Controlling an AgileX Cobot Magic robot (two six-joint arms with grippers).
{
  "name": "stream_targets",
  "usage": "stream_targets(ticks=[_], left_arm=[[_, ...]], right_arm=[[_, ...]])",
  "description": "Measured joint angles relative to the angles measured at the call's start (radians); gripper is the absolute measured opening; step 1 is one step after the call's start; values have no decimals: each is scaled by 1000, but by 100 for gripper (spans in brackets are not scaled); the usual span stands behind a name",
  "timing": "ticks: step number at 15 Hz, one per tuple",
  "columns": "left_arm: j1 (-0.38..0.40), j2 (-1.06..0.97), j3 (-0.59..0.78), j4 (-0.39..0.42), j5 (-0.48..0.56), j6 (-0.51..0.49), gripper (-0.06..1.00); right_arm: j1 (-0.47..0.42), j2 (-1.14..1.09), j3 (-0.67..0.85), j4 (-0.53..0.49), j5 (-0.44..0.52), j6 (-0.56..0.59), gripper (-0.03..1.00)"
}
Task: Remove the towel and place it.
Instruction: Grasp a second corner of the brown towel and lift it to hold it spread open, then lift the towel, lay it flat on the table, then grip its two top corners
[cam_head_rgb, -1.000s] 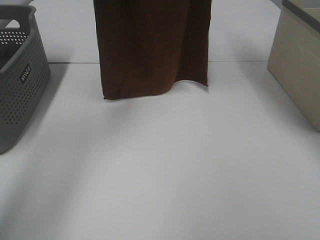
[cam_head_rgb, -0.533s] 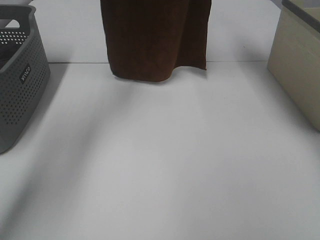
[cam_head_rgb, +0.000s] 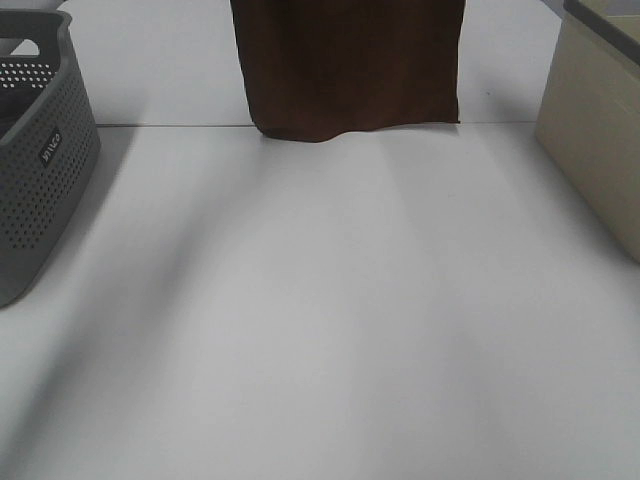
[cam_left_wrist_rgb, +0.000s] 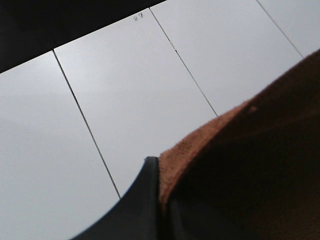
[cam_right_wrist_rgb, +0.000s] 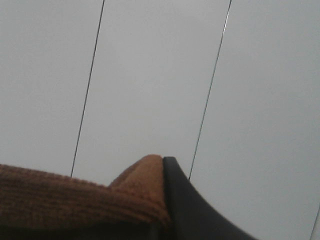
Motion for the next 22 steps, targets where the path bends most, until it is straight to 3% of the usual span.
stream_targets(ticks=[3, 5, 10, 11, 15, 17, 19, 22], left_arm=[[0, 0, -1, 7, 184, -31, 0], [-2, -3, -1, 4, 366, -79, 0], [-12, -100, -1, -133, 975, -96, 0], [-13, -121, -1, -141, 1038, -96, 0], [-14, -246, -2, -166, 1462, -129, 0], [-14, -267, -2, -176, 1529, -214, 0], [-14, -278, -1, -208, 1532, -308, 0], [-19, -343, 105, -239, 1534, -295, 0]], right_arm=[[0, 0, 0, 13, 185, 0, 1], [0, 0, 0, 72, 322, 0, 1], [0, -59, 0, 160, 738, -11, 1], [0, -76, 0, 161, 784, -13, 1], [0, -195, 0, 240, 1078, -92, 1], [0, -227, 0, 285, 1189, -123, 1], [0, -246, 2, 292, 1232, -140, 1], [0, -319, 111, 292, 1236, -142, 1]])
